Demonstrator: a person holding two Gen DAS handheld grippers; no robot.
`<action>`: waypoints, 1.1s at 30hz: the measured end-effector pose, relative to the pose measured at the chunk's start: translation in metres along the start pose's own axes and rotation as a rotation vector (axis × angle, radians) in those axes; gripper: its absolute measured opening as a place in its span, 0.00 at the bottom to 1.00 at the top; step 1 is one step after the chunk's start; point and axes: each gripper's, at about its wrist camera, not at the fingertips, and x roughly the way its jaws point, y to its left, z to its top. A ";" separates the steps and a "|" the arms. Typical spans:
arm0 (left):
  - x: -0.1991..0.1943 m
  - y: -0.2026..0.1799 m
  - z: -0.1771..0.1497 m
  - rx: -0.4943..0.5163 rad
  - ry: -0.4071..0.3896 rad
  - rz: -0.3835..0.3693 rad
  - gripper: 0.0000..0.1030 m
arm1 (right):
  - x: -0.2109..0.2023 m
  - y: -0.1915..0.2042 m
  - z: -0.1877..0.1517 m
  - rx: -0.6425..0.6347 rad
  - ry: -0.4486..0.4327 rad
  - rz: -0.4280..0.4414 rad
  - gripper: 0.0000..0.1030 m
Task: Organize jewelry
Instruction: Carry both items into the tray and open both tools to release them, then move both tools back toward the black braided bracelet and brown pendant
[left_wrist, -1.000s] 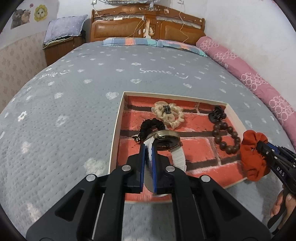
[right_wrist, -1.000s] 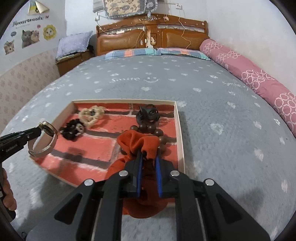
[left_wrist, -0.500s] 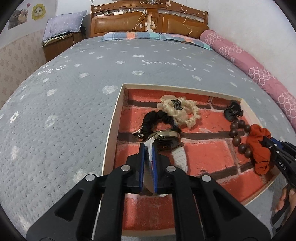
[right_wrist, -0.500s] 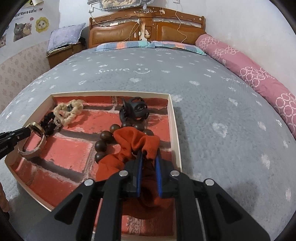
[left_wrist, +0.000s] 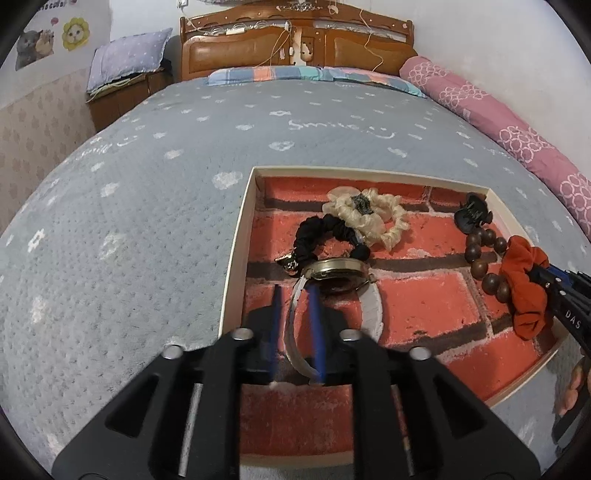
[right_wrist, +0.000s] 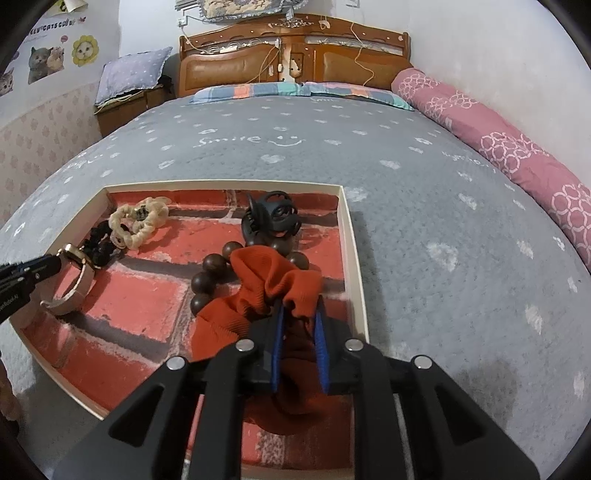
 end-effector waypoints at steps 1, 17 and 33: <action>-0.004 0.000 0.001 0.001 -0.010 0.000 0.33 | -0.003 0.000 0.000 -0.001 -0.004 0.006 0.30; -0.117 0.001 -0.023 0.015 -0.132 -0.029 0.95 | -0.099 -0.010 -0.017 0.019 -0.097 0.074 0.86; -0.207 0.012 -0.137 -0.007 -0.100 -0.022 0.95 | -0.193 -0.011 -0.126 0.009 -0.093 -0.001 0.94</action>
